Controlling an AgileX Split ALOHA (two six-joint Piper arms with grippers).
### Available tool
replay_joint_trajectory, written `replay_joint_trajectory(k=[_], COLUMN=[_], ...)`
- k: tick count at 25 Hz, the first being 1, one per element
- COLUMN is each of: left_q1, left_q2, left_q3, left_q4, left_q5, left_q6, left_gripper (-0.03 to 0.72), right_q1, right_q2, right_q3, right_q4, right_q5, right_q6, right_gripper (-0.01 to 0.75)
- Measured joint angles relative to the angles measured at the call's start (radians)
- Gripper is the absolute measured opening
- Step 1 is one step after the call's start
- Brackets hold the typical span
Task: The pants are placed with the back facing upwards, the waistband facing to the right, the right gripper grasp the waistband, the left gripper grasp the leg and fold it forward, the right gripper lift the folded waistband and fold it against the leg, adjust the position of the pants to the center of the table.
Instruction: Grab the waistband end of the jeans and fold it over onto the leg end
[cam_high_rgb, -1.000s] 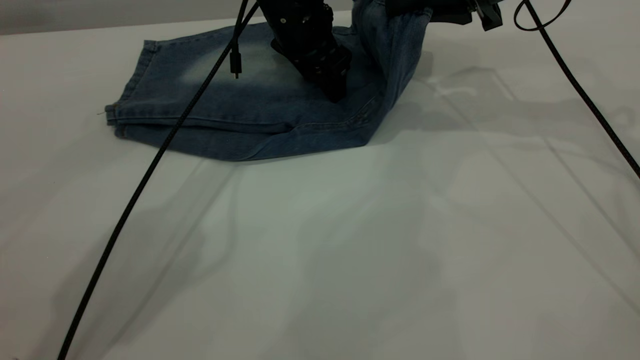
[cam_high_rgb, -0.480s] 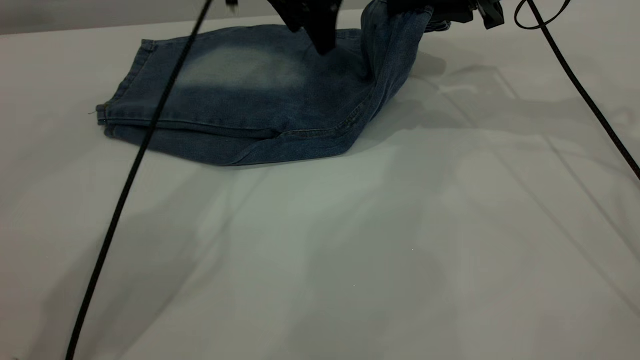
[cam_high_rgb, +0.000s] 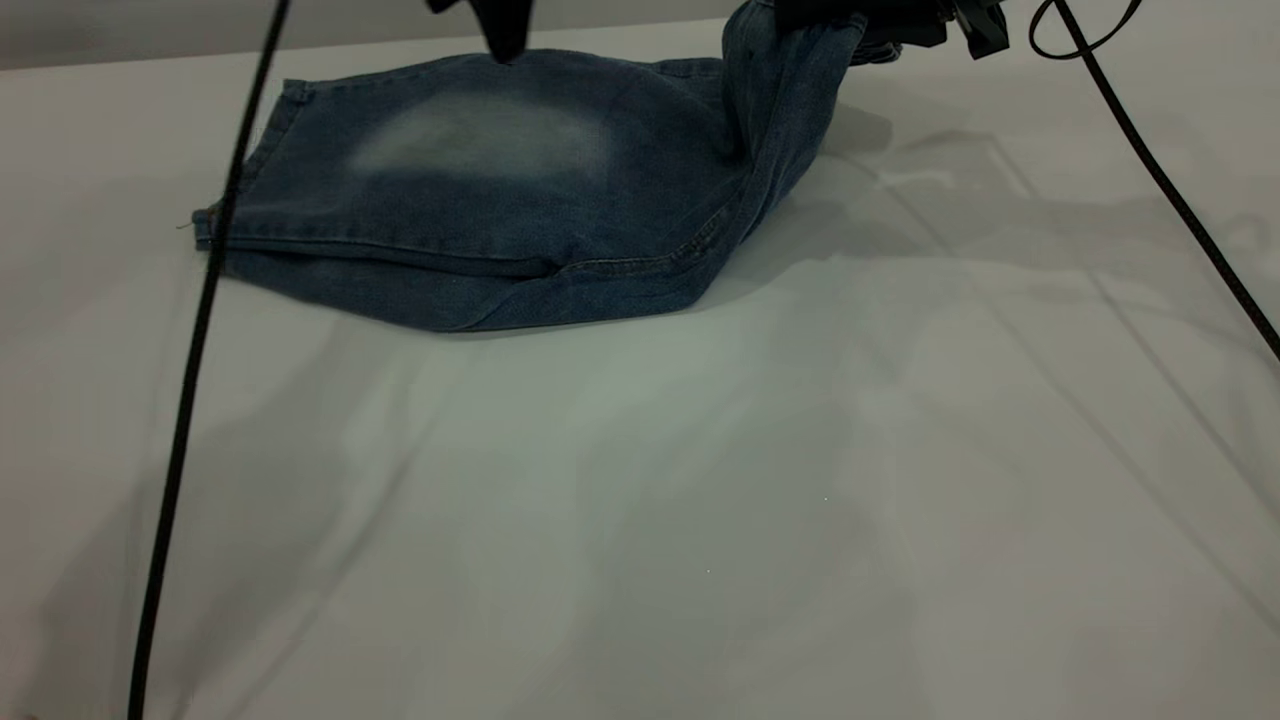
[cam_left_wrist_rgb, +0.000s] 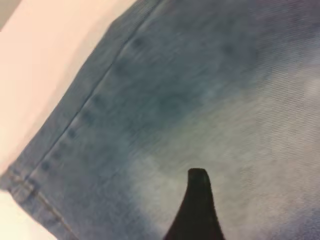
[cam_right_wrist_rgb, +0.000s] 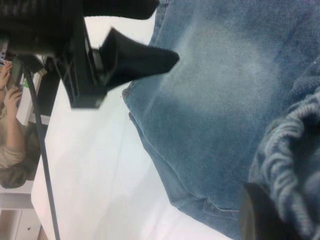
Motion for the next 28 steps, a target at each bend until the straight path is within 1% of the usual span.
replay_joint_trajectory(k=[3, 7, 13, 22, 24, 28], left_q1=[0.036, 0.056, 0.058, 0.057, 0.057, 0.057], left_q2=[0.0, 0.0, 0.004, 0.079, 0.089, 0.11], left_q3=[0.005, 0.044, 0.119, 0.122, 0.122, 0.121], left_q4=[-0.049, -0.073, -0.082, -0.073, -0.073, -0.073], left_q5=[0.0, -0.002, -0.002, -0.003, -0.017, -0.032], left_q6=[-0.017, 0.002, 0.025, 0.025, 0.025, 0.025], left_gripper=[0.551, 0.551, 0.551, 0.551, 0.551, 0.551], right_q1=[0.0, 0.0, 0.0, -0.001, -0.001, 0.002], right_q2=[0.0, 0.0, 0.0, 0.0, 0.0, 0.0], right_q3=[0.0, 0.0, 0.0, 0.0, 0.0, -0.002], right_q4=[0.0, 0.001, 0.009, 0.01, 0.01, 0.025], right_q5=[-0.003, -0.004, -0.004, 0.004, 0.004, 0.05], right_q6=[0.0, 0.0, 0.0, 0.0, 0.0, 0.0], right_gripper=[0.078, 0.078, 0.078, 0.078, 0.078, 0.078])
